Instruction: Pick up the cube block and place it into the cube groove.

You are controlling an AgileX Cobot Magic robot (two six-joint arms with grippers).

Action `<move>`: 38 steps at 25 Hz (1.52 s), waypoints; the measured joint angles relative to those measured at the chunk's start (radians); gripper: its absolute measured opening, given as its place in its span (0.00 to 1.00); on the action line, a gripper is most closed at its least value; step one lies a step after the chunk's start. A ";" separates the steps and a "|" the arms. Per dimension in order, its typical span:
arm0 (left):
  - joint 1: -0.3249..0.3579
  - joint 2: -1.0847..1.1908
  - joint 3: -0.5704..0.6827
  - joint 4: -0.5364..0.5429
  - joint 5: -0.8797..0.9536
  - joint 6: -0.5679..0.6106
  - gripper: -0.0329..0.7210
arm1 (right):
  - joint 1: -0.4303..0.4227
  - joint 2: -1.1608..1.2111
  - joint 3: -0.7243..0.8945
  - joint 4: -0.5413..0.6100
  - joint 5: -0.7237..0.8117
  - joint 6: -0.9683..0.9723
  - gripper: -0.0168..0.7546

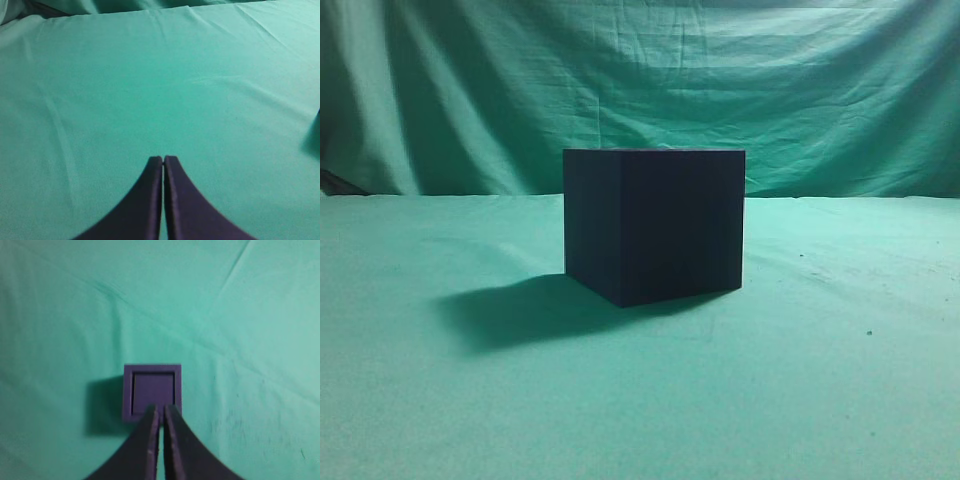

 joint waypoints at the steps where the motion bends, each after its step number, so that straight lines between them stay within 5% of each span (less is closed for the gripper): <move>1: 0.000 0.000 0.000 0.000 0.000 0.000 0.04 | 0.000 -0.047 0.039 0.000 0.002 0.007 0.02; 14: 0.000 0.000 0.000 0.000 0.000 0.000 0.04 | 0.000 -0.715 0.586 0.051 -0.016 0.018 0.02; 25: 0.000 0.000 0.000 0.000 0.000 0.000 0.04 | 0.000 -0.962 0.660 0.057 0.006 -0.090 0.02; 32: 0.000 0.000 0.000 0.000 0.000 0.000 0.04 | -0.015 -1.002 0.722 0.047 -0.215 -0.221 0.02; 38: 0.000 0.000 0.000 0.000 0.000 0.000 0.04 | -0.230 -1.127 1.031 0.036 -0.617 -0.244 0.02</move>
